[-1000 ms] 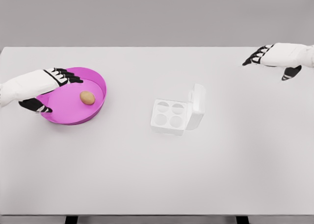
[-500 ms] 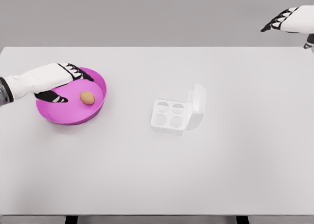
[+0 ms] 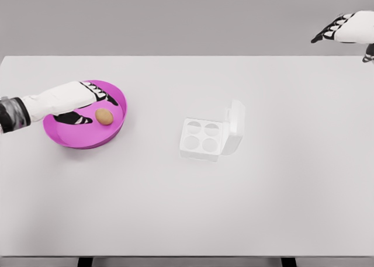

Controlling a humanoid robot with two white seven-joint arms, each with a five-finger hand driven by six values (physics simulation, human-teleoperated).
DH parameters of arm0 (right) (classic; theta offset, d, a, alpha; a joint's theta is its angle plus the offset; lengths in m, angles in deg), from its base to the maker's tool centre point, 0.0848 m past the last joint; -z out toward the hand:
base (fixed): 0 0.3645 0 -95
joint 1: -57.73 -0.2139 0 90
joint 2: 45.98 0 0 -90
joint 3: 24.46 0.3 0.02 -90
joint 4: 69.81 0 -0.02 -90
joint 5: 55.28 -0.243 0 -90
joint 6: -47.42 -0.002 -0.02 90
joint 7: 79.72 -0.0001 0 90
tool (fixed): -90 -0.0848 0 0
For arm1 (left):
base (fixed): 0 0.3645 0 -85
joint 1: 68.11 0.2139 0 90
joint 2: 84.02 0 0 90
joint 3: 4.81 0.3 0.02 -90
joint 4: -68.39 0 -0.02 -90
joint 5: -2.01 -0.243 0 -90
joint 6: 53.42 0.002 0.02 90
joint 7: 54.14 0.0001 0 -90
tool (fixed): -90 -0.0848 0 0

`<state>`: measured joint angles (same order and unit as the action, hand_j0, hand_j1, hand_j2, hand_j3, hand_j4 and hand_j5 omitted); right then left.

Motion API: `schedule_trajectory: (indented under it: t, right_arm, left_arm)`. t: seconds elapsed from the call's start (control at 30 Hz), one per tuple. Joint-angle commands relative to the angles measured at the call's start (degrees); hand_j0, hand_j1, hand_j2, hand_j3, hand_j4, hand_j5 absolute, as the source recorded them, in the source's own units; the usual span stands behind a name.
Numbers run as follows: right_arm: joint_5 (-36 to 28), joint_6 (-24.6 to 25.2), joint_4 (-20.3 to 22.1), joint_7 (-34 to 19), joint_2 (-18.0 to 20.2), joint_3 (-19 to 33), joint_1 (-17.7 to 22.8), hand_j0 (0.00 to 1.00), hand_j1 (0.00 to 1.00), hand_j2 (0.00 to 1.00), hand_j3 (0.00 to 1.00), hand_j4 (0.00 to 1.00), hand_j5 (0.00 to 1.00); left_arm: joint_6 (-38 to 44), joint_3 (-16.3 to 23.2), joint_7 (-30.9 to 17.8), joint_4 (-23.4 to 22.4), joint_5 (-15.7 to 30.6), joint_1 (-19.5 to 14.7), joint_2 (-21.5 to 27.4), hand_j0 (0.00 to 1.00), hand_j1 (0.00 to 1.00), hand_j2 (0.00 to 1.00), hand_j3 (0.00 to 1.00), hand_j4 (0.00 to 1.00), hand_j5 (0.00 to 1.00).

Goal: Pack egg into the box and close the box lid

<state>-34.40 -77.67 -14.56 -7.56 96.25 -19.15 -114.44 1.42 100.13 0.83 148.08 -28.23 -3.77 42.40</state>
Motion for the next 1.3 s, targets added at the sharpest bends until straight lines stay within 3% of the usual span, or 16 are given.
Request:
schedule_trajectory:
  t: [0.0,0.3,0.7,0.83,1.1,1.2,1.27]
  right_arm:
    - [-0.58,0.09,0.64,0.43,-0.29,0.41,0.00,1.00,1.00,1.00,1.00,1.00,1.00]
    - [-6.46,0.09,4.34,5.00,0.24,0.23,8.52,1.00,1.00,1.00,1.00,1.00,1.00]
    - [-6.46,0.09,5.74,5.00,2.00,0.76,9.93,1.00,1.00,1.00,1.00,1.00,1.00]
    - [-5.94,0.09,12.42,4.48,1.91,0.67,10.63,1.00,1.00,1.00,1.00,1.00,1.00]
    - [-4.36,0.09,13.65,4.21,4.72,0.67,12.22,1.00,1.00,1.00,1.00,1.00,1.00]
    - [-3.13,0.09,18.31,4.21,6.92,1.28,12.57,1.00,1.00,1.00,1.00,1.00,1.00]
    - [-2.33,0.09,18.93,4.21,8.06,2.08,14.23,1.00,1.00,1.00,1.00,1.00,1.00]
  left_arm:
    - [0.16,0.01,0.02,-0.59,-0.17,0.00,-0.65,0.77,0.77,0.77,0.77,0.77,0.77]
    - [0.16,0.01,0.02,-3.05,-1.75,-0.09,-2.05,0.77,0.77,0.77,0.77,0.77,0.77]
    - [0.16,0.27,0.02,-4.54,-3.07,-0.61,-2.84,0.77,0.77,0.77,0.77,0.77,0.77]
    - [0.16,0.27,0.02,-4.81,-3.07,-0.79,-2.84,0.77,0.77,0.77,0.77,0.77,0.77]
    - [0.16,0.27,0.02,-6.30,-4.30,-1.05,-3.28,0.77,0.77,0.77,0.77,0.77,0.77]
    - [0.16,0.36,0.02,-6.48,-4.30,-1.41,-3.37,0.77,0.77,0.77,0.77,0.77,0.77]
    - [0.16,0.36,0.02,-7.62,-4.83,-1.93,-4.51,0.77,0.77,0.77,0.77,0.77,0.77]
